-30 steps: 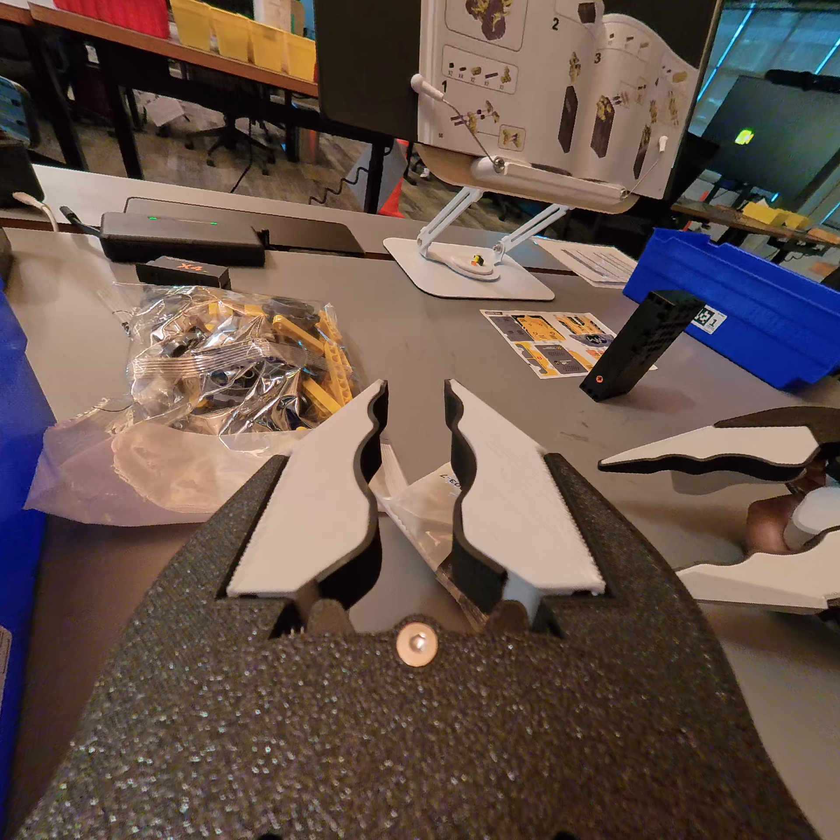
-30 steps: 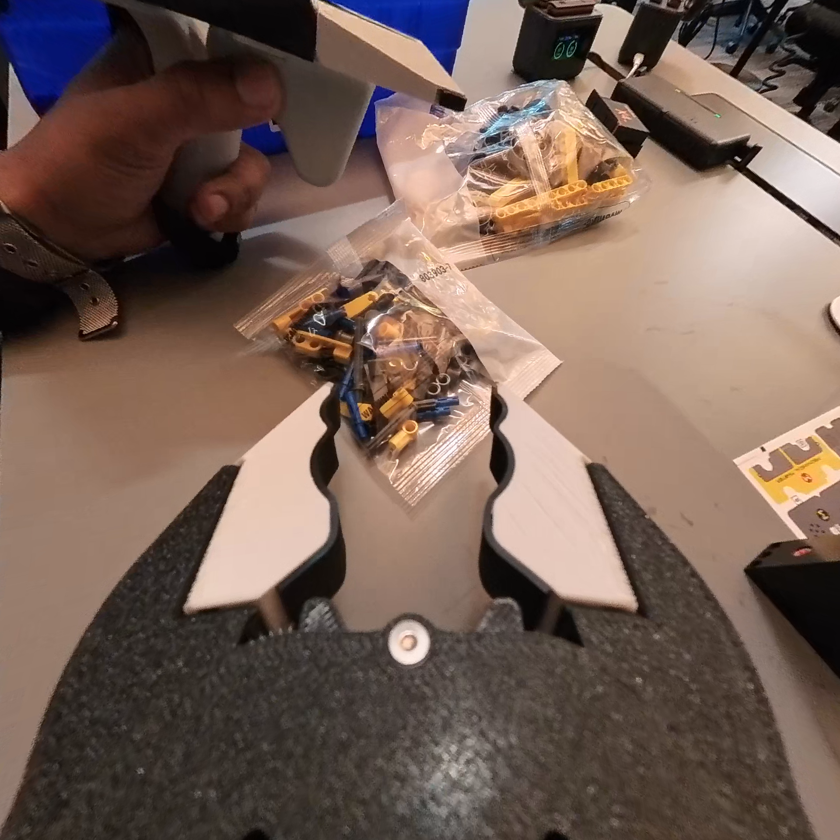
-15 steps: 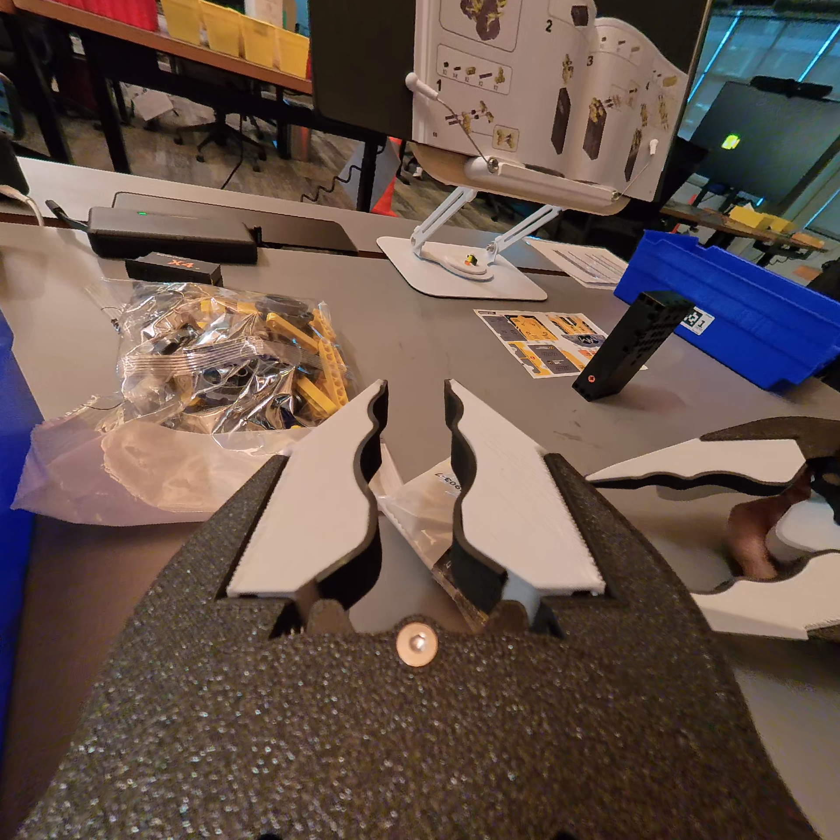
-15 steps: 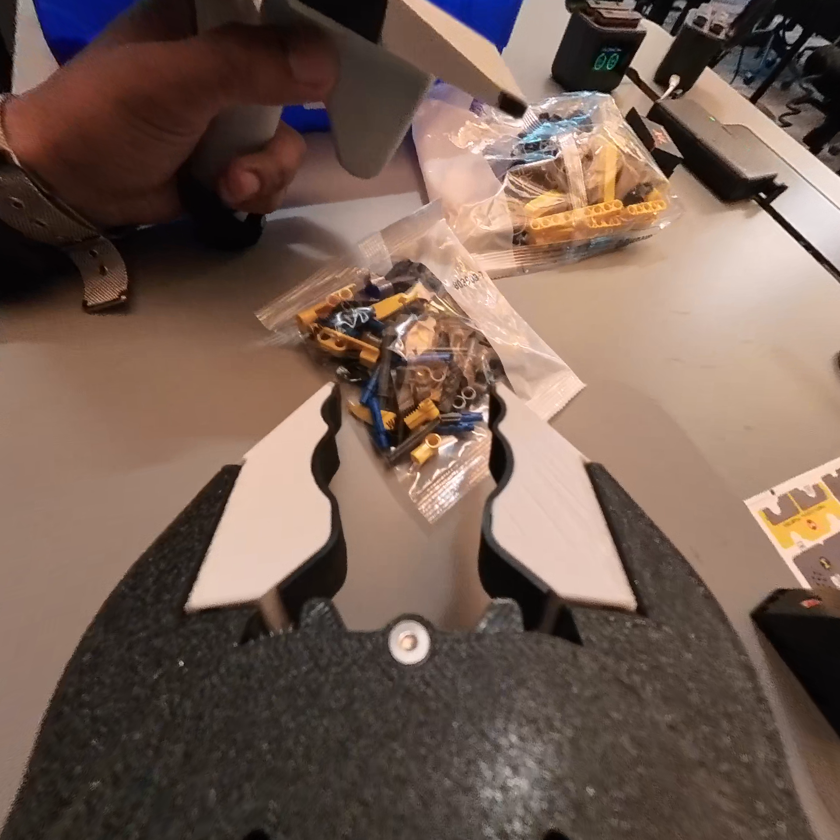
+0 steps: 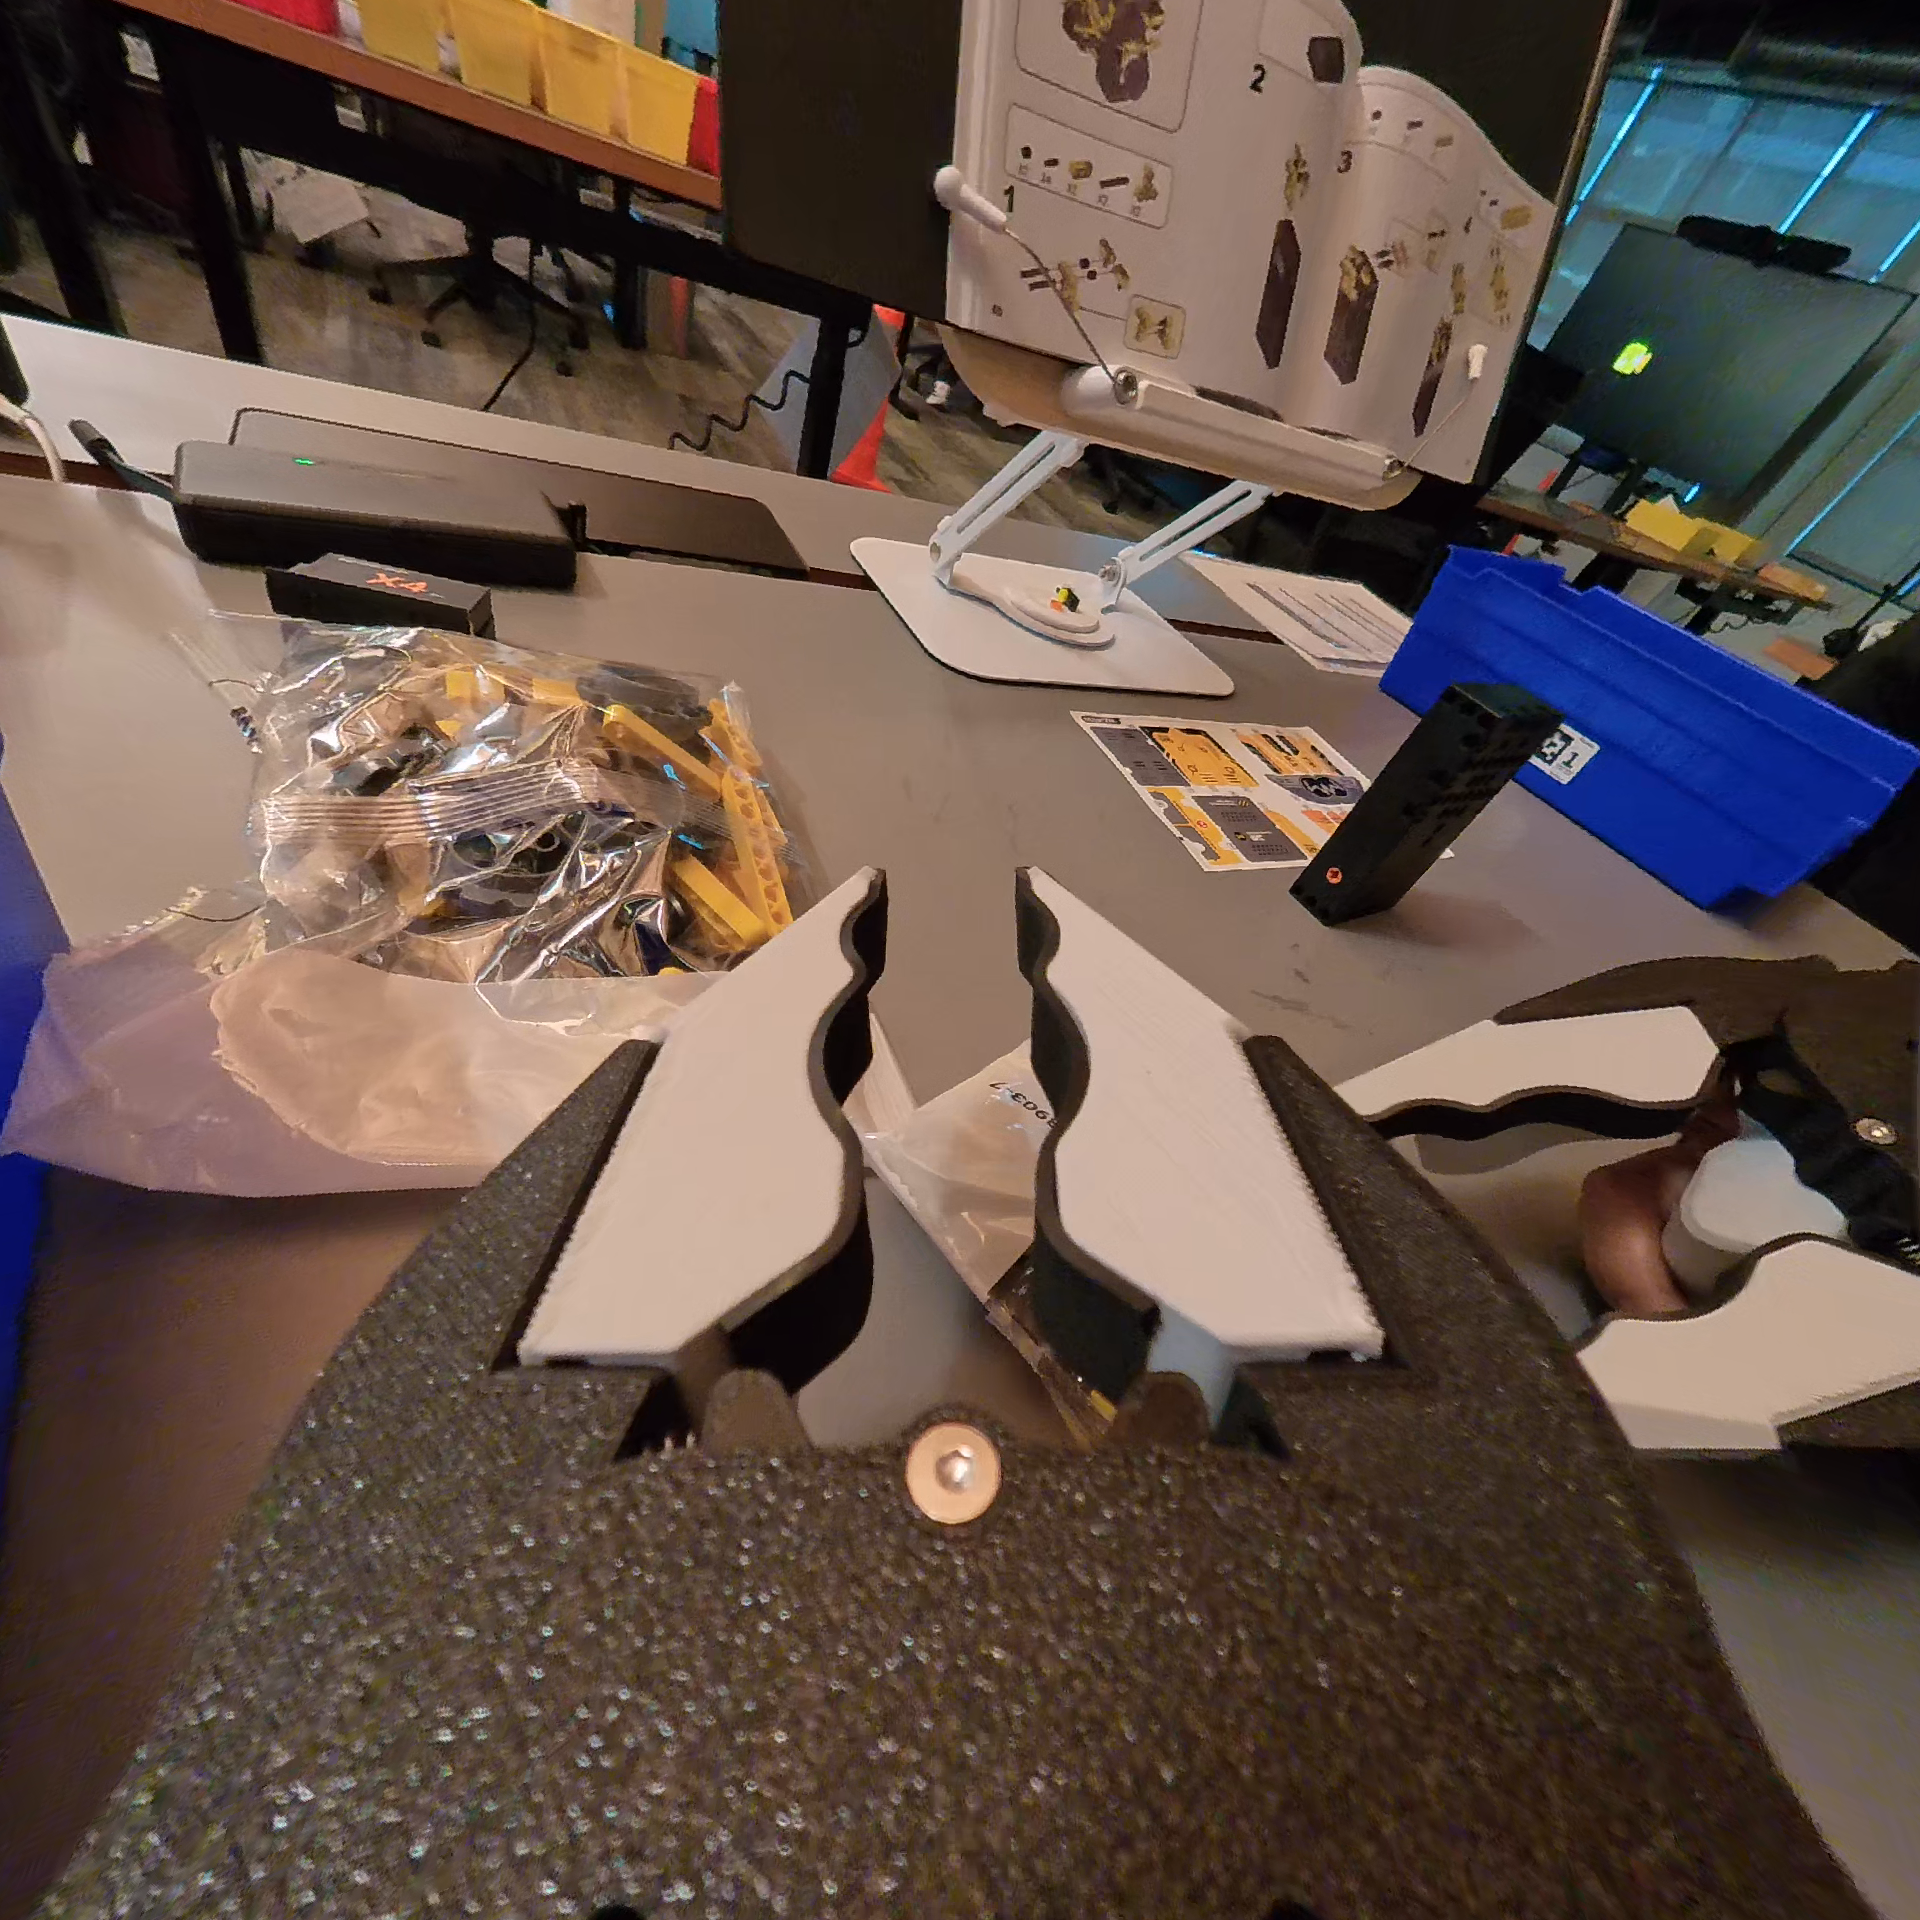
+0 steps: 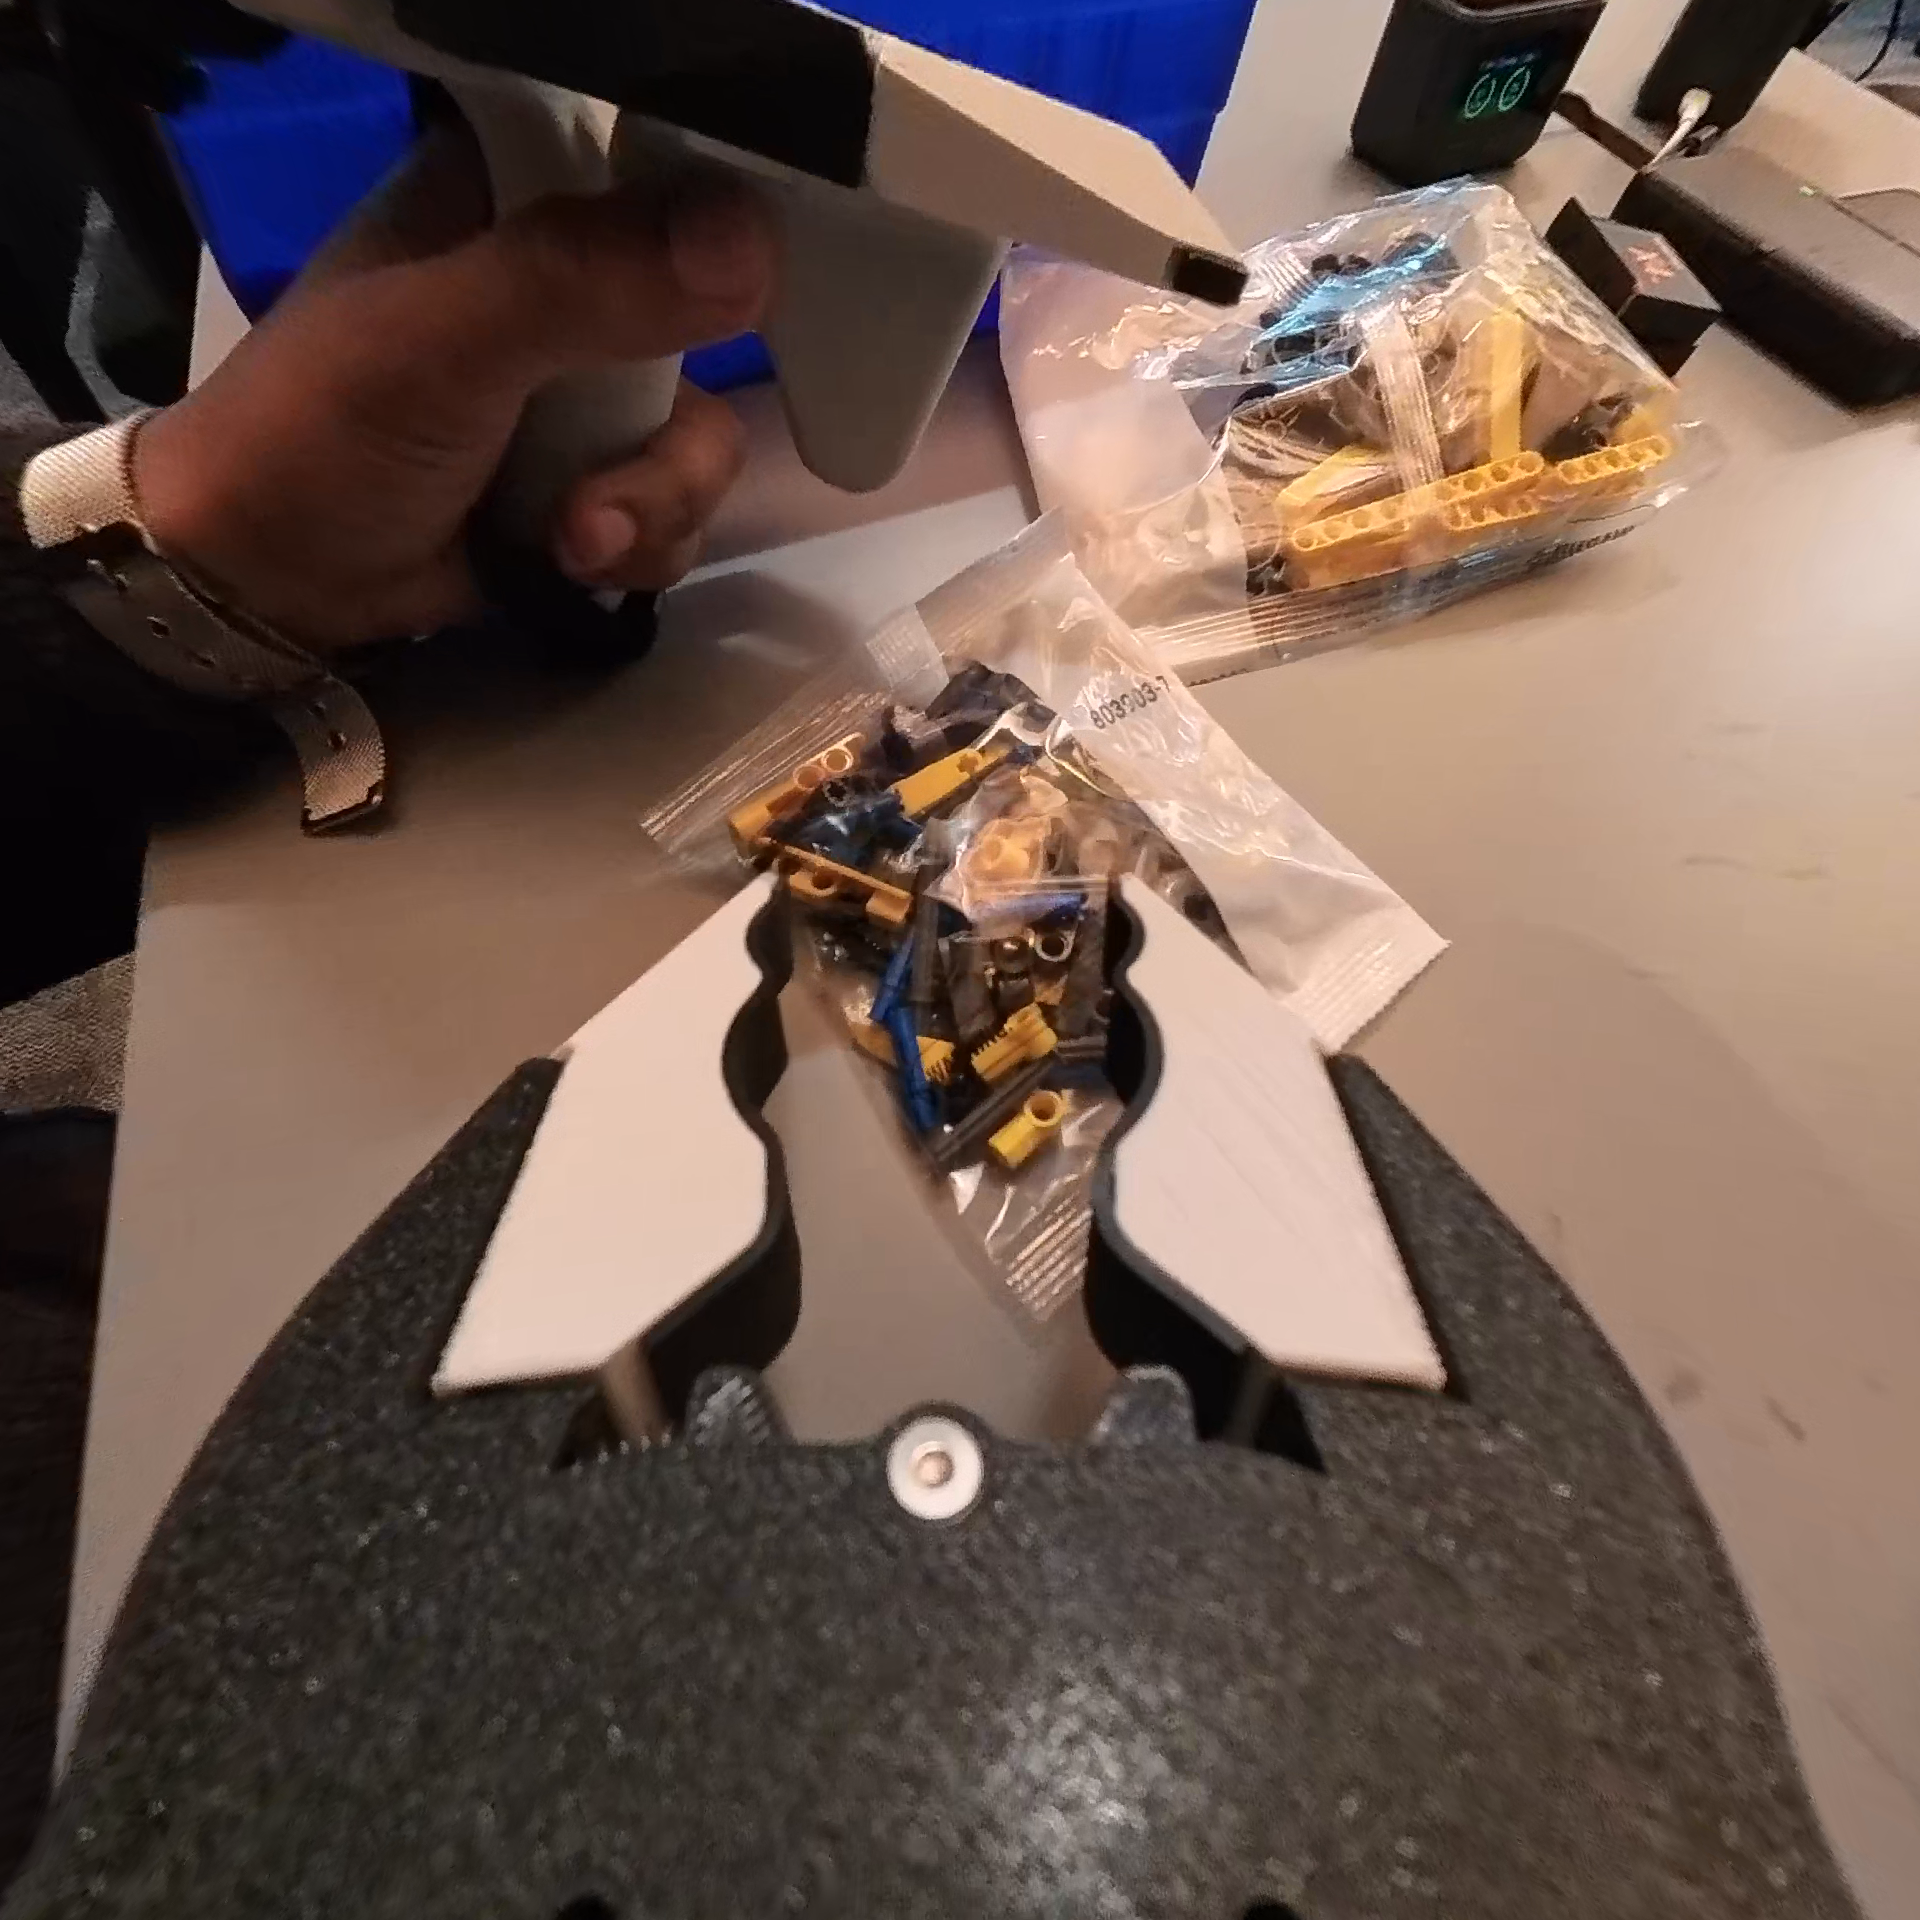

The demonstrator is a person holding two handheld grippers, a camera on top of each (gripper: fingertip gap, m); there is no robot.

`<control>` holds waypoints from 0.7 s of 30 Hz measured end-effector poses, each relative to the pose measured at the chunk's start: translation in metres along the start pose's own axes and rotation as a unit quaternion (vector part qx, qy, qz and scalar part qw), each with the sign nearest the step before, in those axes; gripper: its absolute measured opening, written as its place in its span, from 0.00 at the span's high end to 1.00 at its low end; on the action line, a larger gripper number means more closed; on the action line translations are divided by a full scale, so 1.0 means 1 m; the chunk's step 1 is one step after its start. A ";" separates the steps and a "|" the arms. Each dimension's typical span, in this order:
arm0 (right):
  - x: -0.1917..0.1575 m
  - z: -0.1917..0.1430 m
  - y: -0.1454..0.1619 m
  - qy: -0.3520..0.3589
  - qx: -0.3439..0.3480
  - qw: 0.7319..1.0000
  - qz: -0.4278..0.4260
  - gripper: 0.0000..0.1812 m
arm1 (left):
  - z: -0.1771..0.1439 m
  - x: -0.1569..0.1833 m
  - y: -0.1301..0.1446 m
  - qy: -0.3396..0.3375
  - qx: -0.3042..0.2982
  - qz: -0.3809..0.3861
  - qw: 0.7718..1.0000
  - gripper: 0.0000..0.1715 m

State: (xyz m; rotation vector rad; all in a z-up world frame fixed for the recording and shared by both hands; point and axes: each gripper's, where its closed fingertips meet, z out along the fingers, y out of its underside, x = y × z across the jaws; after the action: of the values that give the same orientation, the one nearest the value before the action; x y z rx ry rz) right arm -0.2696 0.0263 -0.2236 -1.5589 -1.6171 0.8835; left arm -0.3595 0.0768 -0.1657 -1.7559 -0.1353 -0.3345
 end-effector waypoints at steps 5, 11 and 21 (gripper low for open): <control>0.001 0.009 0.006 0.008 -0.031 0.999 -0.011 0.67 | 0.000 -0.001 0.000 0.002 -0.001 -0.006 1.000 0.86; 0.004 0.013 0.011 0.014 -0.050 0.999 -0.010 0.69 | 0.000 -0.001 0.001 0.003 -0.002 -0.010 1.000 0.86; 0.010 0.003 0.005 0.014 -0.019 1.000 -0.008 0.96 | -0.002 -0.001 -0.002 0.003 0.008 -0.010 1.000 0.86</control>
State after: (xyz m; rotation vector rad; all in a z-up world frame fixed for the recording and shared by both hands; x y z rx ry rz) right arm -0.2694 0.0364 -0.2291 -1.5757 -1.6336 0.8242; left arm -0.3616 0.0755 -0.1639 -1.7377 -0.1509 -0.3520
